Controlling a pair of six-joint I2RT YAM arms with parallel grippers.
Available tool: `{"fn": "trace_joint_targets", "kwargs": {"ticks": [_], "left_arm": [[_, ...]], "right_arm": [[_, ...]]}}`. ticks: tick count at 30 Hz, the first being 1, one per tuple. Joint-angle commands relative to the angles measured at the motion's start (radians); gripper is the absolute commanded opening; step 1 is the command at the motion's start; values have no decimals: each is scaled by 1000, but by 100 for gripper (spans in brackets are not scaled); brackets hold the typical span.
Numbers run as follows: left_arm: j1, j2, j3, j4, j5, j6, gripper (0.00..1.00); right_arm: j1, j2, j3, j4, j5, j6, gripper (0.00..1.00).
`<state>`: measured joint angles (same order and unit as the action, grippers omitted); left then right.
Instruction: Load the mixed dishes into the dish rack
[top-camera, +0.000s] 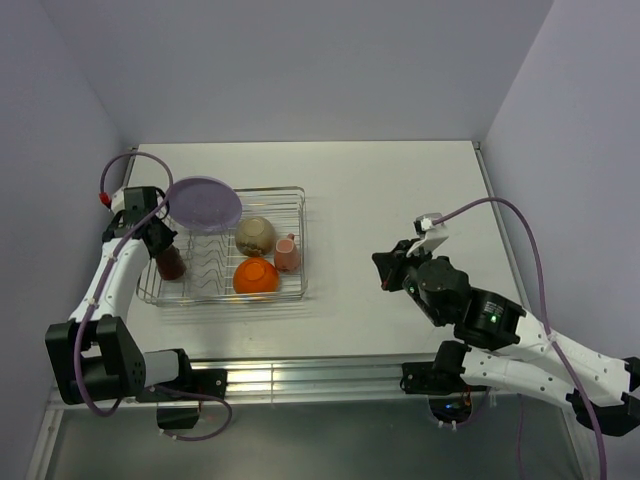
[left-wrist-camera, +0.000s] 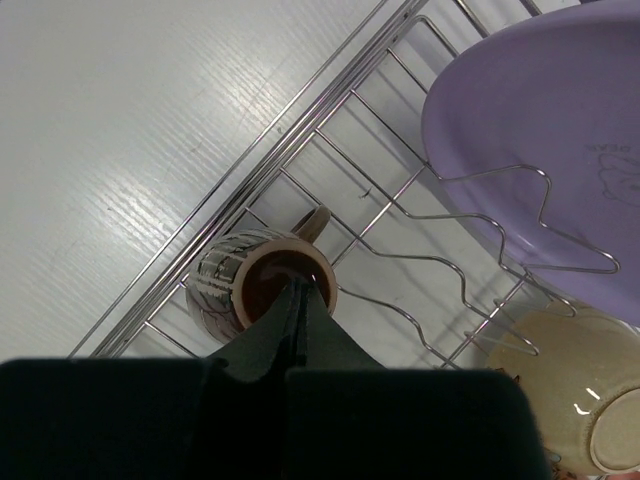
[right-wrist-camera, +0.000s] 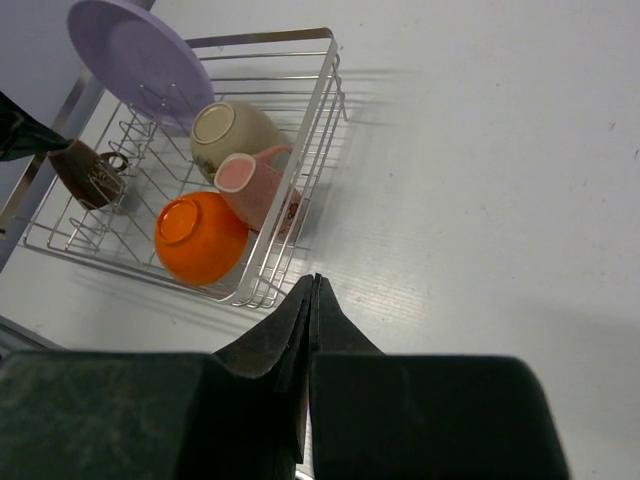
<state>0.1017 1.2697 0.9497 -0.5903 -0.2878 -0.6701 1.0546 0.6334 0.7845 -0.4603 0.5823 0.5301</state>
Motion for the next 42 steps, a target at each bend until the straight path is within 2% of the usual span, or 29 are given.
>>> {"fn": "trace_joint_targets", "kwargs": {"ticks": [1,23,28,33,37,38,39,40,41,42], "left_arm": [[4,-26,-17,-2,-8,-42,0],[3,-148,-115,-83,-31,-152,1],[-2,-187,-120,-100,-22,-167,10],[-3,-228,-108,-131,-25,-183,25],[-5,-263,-91,-158,-28,-177,36],[-5,-268,-85,-178,-33,-180,44],[-5,-273,-74,-186,-37,-180,47],[-5,-285,-68,-195,-39,-180,49],[-7,-296,-63,-209,-43,-181,59],[-7,-306,-57,-213,-45,-181,64]], "right_arm": [[-5,-12,1,5,10,-5,0],[-4,-17,1,-20,-44,25,0],[-4,-23,-2,-28,-49,33,0],[-4,-20,-5,-31,-62,41,0],[-2,-3,5,-43,-65,50,14],[-4,2,7,-44,-70,48,18],[-4,6,10,-49,-73,50,22],[-4,15,18,-54,-79,51,40],[-4,23,21,-55,-82,50,47],[-4,38,25,-61,-88,54,51]]}}
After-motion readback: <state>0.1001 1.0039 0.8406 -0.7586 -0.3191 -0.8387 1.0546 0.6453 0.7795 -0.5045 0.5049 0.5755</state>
